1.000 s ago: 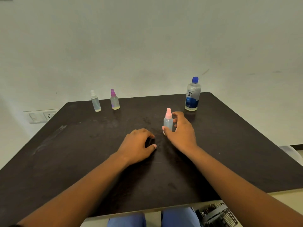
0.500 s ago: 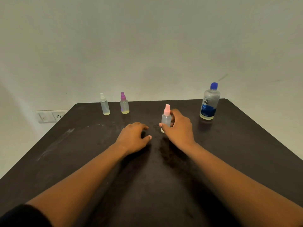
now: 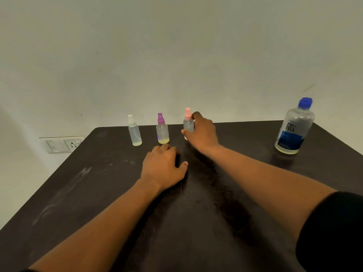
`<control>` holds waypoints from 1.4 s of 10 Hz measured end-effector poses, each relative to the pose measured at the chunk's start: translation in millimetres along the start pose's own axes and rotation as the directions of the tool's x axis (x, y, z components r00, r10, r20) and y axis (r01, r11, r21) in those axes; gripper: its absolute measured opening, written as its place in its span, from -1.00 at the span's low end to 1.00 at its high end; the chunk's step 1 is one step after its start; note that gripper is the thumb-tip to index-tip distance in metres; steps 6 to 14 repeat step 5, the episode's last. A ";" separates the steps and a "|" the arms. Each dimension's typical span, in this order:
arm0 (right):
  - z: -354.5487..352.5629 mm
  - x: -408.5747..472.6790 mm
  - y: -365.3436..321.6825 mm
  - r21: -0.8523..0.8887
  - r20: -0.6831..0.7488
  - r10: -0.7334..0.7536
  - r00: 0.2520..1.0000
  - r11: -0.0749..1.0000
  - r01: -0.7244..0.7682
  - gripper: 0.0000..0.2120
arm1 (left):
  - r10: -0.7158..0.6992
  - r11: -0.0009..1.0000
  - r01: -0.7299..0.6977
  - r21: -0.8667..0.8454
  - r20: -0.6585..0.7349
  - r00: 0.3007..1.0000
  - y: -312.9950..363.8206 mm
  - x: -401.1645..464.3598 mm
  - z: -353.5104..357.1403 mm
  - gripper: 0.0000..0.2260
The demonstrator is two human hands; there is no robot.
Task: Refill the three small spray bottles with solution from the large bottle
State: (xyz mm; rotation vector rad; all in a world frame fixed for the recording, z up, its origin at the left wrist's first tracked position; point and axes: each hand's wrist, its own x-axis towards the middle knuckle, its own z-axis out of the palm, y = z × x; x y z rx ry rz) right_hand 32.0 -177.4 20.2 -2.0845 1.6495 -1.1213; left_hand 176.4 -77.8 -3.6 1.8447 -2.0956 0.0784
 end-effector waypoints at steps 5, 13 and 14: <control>17.3 -4.4 3.0 -0.090 0.156 0.078 0.985 0.994 -0.064 -0.48 | -0.015 0.998 0.021 -0.060 0.096 0.995 -4.0 2.0 -5.4 -0.61; 17.3 -4.4 3.0 -0.090 0.156 0.078 0.985 0.994 -0.064 -0.48 | -0.015 0.998 0.021 -0.060 0.096 0.995 -4.0 2.0 -5.4 -0.61; 17.3 -4.4 3.0 -0.090 0.156 0.078 0.985 0.994 -0.064 -0.48 | -0.015 0.998 0.021 -0.060 0.096 0.995 -4.0 2.0 -5.4 -0.61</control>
